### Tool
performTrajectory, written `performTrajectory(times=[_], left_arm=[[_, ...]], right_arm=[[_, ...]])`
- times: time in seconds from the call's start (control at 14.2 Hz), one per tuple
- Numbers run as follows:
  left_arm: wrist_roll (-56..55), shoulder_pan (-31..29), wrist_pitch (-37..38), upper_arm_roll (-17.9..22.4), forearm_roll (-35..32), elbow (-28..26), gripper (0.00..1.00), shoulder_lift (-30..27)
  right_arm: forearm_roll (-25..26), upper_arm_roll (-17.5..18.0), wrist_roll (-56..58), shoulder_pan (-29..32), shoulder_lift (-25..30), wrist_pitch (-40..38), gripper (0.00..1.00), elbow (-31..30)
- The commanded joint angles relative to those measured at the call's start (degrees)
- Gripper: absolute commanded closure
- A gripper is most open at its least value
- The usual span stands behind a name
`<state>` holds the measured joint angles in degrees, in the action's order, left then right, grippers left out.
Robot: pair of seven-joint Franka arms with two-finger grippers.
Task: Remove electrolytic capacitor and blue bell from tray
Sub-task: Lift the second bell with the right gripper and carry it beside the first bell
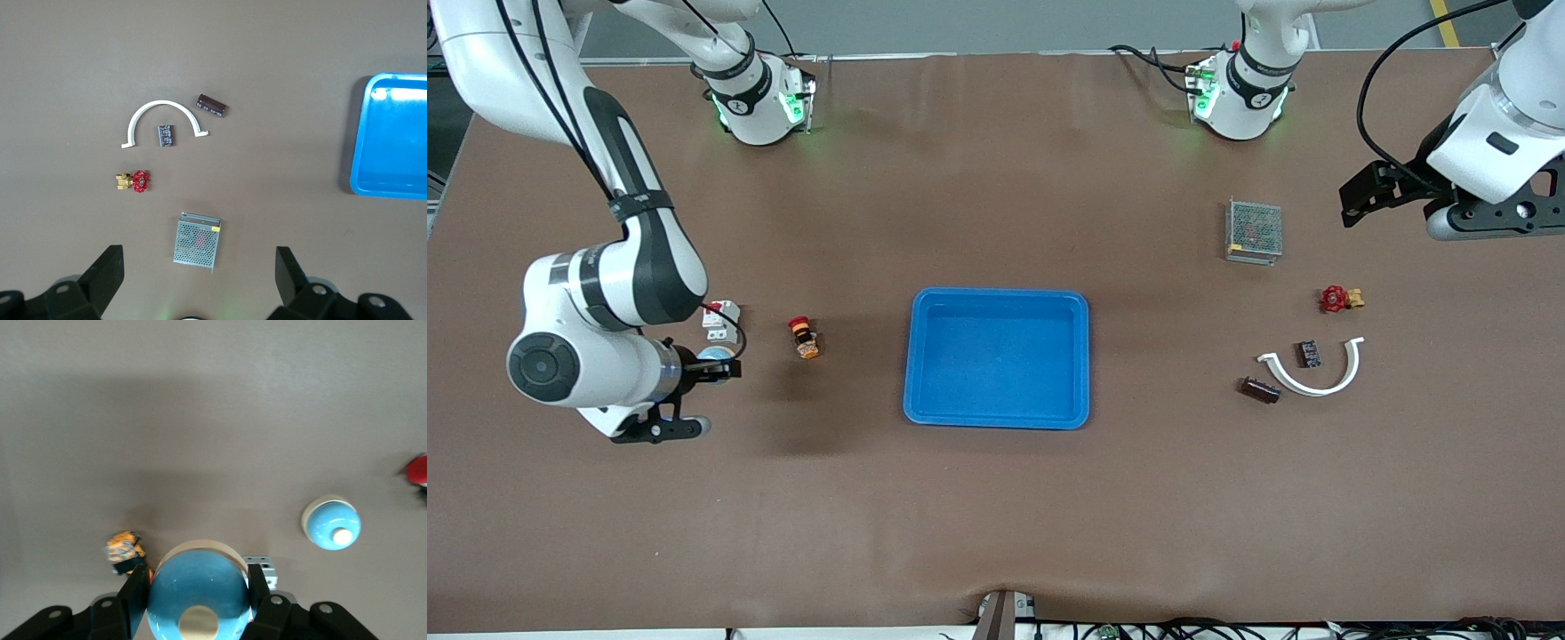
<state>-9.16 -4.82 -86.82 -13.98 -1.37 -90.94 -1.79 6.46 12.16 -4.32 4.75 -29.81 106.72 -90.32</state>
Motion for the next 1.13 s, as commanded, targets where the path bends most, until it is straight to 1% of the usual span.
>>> performTrajectory(times=[0.0,0.14,0.28,0.49,0.63,0.85,1.06], left_arm=[[2.1,-0.7,1.2,0.0,0.6,0.2,0.00,-0.7],[2.1,-0.7,1.2,0.0,0.6,0.2,0.00,-0.7],[2.0,-0.7,1.2,0.0,0.5,0.1,0.00,-0.5],[2.0,-0.6,1.1,0.0,0.4,0.2,0.00,-0.4],[1.8,-0.5,1.0,-0.1,0.4,0.1,0.00,-0.3],[1.7,-0.6,0.6,-0.1,0.4,-0.2,0.00,0.6],[1.3,-0.4,0.0,-0.1,0.3,-0.2,0.00,1.9]], right_arm=[[0.6,1.1,2.1,2.7,7.5,5.8,1.00,-11.2],[0.6,1.1,3.4,3.9,10.9,10.2,1.00,-17.1],[0.6,1.2,6.9,6.8,13.5,16.3,1.00,-23.3],[0.2,1.3,12.8,12.0,15.4,24.8,1.00,-30.6],[0.2,1.3,15.7,14.4,16.6,29.7,1.00,-34.8],[0.1,1.3,20.7,18.2,16.4,35.5,1.00,-37.7],[0.1,1.4,22.2,19.7,16.2,37.0,1.00,-39.1]])
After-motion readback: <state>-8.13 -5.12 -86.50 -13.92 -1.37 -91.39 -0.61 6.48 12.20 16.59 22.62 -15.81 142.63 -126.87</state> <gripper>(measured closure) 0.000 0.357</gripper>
